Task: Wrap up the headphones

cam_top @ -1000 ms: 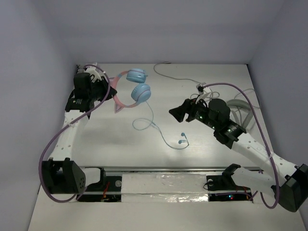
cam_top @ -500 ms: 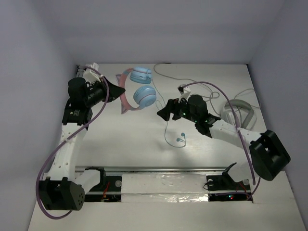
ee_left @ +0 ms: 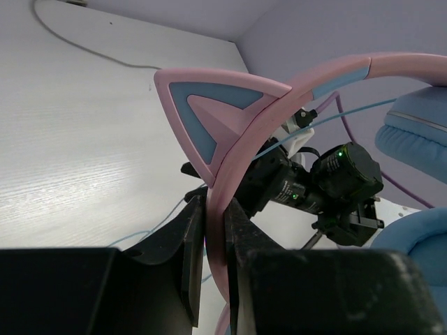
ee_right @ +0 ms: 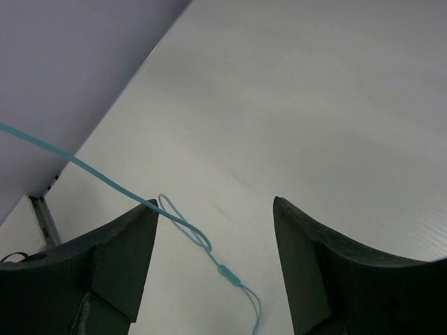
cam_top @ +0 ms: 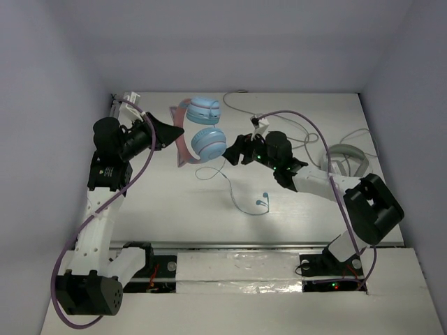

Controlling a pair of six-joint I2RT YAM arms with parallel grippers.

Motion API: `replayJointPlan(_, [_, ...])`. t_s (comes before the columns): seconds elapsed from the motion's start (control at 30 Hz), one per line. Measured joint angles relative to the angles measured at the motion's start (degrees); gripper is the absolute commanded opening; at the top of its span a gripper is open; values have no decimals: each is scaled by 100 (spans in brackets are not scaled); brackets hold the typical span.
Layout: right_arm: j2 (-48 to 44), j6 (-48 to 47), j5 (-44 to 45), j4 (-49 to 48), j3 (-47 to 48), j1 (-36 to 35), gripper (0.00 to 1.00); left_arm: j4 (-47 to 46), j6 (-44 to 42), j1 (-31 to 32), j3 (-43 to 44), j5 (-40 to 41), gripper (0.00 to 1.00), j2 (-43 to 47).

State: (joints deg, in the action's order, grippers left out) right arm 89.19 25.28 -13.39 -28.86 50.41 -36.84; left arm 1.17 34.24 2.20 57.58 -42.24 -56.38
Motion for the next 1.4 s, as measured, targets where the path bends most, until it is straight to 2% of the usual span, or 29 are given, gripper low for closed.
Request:
replayJointPlan(0.17, [306,7,-273,-352,114,0,66,-59,144,0,-2,4,0,0])
replayJointPlan(0.27, [470,87,-468,-645,114,0,54,-142,234,0,-2,7,0,0])
replayJointPlan(0.43, [732,304,-723,-1088,131,0,15,-249,420,0,-4,52,0,31])
replayJointPlan(0.53, [892,472,-918,-1281,170,0,1,-581,684,0,-142,48,0,87])
replayJointPlan(0.8, [931,866,-1167,-1545,173,-109,0,-2065,1934,98,-1134,356,0,74])
replayJointPlan(0.97, [931,953,-1095,-1515,149,-542,0,-2540,2428,380,-1451,1110,0,-39])
replayJointPlan(1.17, [647,1036,-802,-1316,-170,-1084,0,-2415,2238,693,-1482,2518,0,87])
replayJointPlan(1.4, [-494,848,225,-44,-387,-1770,0,-1381,1255,1217,-1482,4636,0,525])
